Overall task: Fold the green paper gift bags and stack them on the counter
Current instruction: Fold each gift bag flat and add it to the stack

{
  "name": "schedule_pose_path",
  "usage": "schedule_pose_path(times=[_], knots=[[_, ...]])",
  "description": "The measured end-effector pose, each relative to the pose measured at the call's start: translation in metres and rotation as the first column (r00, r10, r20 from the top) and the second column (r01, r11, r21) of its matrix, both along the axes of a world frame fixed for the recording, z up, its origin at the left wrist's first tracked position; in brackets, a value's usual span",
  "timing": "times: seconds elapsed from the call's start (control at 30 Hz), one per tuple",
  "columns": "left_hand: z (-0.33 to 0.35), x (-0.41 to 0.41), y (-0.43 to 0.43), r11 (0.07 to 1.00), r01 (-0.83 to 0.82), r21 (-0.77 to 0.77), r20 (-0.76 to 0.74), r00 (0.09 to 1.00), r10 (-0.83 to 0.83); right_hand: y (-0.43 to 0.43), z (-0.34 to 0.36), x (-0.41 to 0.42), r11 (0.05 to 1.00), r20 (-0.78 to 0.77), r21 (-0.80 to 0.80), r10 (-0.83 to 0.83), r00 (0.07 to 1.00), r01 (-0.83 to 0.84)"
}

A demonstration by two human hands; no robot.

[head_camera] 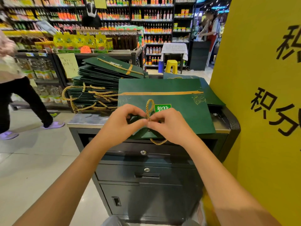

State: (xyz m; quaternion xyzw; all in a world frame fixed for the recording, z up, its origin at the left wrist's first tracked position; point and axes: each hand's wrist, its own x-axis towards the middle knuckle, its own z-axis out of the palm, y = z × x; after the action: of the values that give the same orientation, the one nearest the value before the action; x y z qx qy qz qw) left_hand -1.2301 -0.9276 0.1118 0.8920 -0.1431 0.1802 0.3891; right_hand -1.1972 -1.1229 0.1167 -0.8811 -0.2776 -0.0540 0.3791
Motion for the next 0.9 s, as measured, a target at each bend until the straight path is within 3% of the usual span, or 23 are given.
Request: schedule_pose_path(times=[0.1, 0.2, 0.4, 0.77, 0.9], knots=[[-0.010, -0.004, 0.016, 0.964, -0.016, 0.267, 0.075, 0.997, -0.004, -0.004, 0.000, 0.004, 0.998, -0.043, 0.064, 0.022, 0.999, -0.019], [-0.022, -0.005, 0.019, 0.925, -0.050, 0.376, 0.133, 0.991, -0.001, -0.005, 0.000, 0.005, 0.989, -0.080, 0.146, -0.016, 0.997, 0.027], [-0.030, -0.006, 0.013, 0.937, -0.093, 0.338, 0.202, 0.979, 0.024, -0.006, 0.001, 0.003, 0.991, -0.048, 0.123, -0.038, 0.998, 0.044], [-0.020, -0.015, 0.010, 0.940, -0.070, 0.334, 0.144, 0.989, 0.022, -0.006, 0.004, 0.002, 0.991, -0.020, 0.135, 0.008, 1.000, -0.005], [-0.019, -0.014, 0.008, 0.939, -0.076, 0.336, 0.162, 0.986, 0.022, -0.007, 0.007, -0.001, 0.999, 0.002, 0.021, 0.042, 0.999, -0.042]])
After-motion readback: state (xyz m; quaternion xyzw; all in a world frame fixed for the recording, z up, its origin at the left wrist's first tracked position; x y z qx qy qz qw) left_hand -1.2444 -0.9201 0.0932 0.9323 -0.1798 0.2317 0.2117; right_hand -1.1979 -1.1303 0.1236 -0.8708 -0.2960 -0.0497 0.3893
